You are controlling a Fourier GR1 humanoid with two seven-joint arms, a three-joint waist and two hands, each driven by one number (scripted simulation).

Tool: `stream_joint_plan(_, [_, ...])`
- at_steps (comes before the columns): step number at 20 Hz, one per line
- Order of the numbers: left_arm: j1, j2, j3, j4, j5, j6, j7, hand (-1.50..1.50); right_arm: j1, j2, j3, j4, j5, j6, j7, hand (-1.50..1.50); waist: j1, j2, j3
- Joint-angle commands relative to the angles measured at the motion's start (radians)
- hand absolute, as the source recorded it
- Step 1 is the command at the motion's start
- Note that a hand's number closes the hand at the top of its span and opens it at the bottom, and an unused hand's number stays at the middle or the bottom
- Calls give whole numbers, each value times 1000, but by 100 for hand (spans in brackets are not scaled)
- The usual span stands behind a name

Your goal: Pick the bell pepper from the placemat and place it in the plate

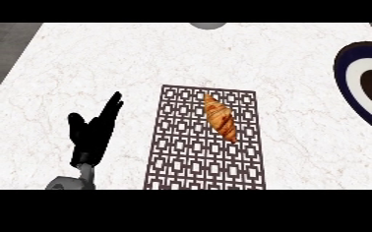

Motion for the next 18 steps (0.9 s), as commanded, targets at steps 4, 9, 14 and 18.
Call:
stream_joint_plan(4, [-18,-43,-38,45,-12,3,24,0,-109,-25,165,172,224,-79,39,-150,23,19,-6])
stream_joint_plan(9, [-12,-14,-19,39,4,-32,13,0,-197,7,231,267,290,11,11,-150,37,20,-3])
stream_joint_plan(14, [3,-53,-45,11,-13,2,21,0,-261,46,194,336,251,121,-75,-150,27,17,0])
stream_joint_plan(18, [-12,-37,-12,21,5,-1,45,0,-292,30,94,389,142,238,-88,-150,3,16,1])
